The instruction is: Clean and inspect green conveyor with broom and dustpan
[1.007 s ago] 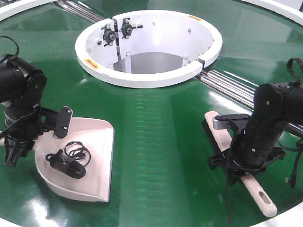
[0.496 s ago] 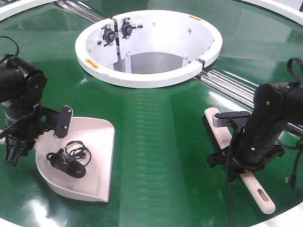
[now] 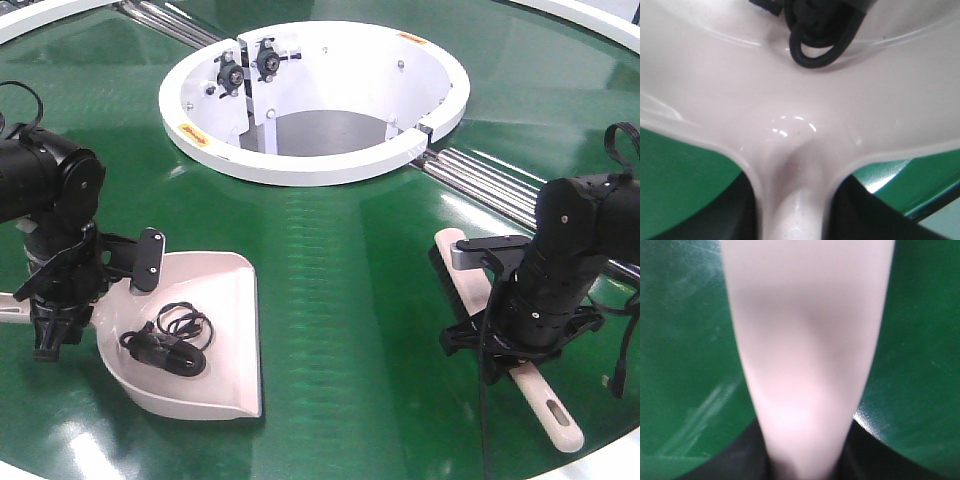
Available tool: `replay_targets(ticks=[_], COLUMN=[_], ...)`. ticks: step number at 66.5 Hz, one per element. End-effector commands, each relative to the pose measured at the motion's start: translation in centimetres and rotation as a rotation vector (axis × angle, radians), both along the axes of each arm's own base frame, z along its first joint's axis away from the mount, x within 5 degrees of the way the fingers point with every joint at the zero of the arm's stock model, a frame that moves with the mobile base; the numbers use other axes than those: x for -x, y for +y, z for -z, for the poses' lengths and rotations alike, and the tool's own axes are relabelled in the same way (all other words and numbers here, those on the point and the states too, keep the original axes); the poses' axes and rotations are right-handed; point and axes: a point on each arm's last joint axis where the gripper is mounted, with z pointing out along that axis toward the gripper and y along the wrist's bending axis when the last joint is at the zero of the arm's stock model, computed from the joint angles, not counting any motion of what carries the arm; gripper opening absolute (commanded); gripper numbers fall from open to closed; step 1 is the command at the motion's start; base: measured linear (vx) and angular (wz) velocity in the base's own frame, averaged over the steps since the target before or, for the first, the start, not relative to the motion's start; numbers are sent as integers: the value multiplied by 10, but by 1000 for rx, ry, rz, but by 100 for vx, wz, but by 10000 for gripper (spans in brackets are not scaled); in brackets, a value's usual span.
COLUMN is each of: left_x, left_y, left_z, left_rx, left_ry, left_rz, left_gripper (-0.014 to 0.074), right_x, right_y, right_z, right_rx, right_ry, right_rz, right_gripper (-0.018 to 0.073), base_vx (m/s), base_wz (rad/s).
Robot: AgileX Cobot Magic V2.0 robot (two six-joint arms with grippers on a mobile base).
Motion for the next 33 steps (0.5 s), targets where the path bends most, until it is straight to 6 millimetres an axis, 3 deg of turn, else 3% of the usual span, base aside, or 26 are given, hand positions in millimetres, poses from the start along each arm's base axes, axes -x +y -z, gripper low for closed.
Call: replay_targets(ticks=[1,11,23,33], left_x=[5,4,5,6], left_y=[-3,-3,-3,-3], left_z=[-20,-20,-22,-25], left_rx=[14,15,18,26], left_ry=[-22,-31,-65,-90], left_rz=[-20,-51,-158,-226], left_gripper=[50,125,283,421], right_x=[-3,-4,-3,-1], right_y=[-2,-2,-3,-5], right_z=[-10,-7,-7,-10], right_rx=[-2,4,12,24], right_ry=[-36,-26,-20,-14], right_rz=[13,29,31,24], right_gripper=[183,326,495,551], base_vx=[0,0,0,0], base_wz=[0,0,0,0])
